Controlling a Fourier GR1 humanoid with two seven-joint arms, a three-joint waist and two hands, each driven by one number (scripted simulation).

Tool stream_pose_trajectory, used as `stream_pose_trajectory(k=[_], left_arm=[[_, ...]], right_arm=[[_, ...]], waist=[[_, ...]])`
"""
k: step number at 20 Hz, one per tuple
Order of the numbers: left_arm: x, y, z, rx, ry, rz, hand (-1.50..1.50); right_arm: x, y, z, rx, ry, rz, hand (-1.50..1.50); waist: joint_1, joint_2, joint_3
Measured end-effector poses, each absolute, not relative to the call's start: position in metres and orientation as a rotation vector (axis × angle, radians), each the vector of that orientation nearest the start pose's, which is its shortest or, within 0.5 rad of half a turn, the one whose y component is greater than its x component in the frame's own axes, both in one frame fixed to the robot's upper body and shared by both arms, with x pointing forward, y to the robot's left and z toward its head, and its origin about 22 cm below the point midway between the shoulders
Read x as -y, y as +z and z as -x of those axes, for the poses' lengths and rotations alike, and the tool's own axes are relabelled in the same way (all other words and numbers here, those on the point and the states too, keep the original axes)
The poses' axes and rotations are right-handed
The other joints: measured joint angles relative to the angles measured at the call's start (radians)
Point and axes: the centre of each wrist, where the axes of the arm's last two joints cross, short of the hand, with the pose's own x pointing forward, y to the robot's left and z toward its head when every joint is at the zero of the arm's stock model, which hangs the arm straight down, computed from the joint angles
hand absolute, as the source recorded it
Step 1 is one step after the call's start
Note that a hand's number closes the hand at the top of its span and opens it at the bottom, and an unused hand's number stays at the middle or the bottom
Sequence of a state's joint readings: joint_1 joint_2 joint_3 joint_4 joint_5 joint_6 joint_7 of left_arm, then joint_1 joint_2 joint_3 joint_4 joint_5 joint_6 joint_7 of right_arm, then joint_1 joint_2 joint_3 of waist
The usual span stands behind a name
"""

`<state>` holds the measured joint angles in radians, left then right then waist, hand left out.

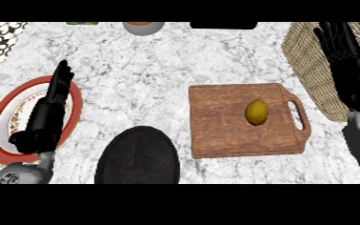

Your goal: Pick the lemon from the cutting board and place it in the basket

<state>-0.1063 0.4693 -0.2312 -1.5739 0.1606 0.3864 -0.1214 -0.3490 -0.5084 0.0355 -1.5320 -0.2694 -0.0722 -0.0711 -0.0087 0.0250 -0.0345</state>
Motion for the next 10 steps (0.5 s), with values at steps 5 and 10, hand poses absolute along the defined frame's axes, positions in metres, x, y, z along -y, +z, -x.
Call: stream_pose_trajectory(k=[5, 10], left_arm=[[-0.287, 0.041, -0.267, 1.642, -0.123, -0.307, 0.0], [-0.294, 0.036, -0.272, 1.496, -0.103, -0.233, 0.0]], right_arm=[[0.334, 0.119, -0.321, 2.006, 0.117, 0.086, 1.5], [0.326, 0.111, -0.323, 2.076, 0.463, 0.148, -1.5]], waist=[[0.01, -0.01, 0.027], [0.029, -0.007, 0.033]])
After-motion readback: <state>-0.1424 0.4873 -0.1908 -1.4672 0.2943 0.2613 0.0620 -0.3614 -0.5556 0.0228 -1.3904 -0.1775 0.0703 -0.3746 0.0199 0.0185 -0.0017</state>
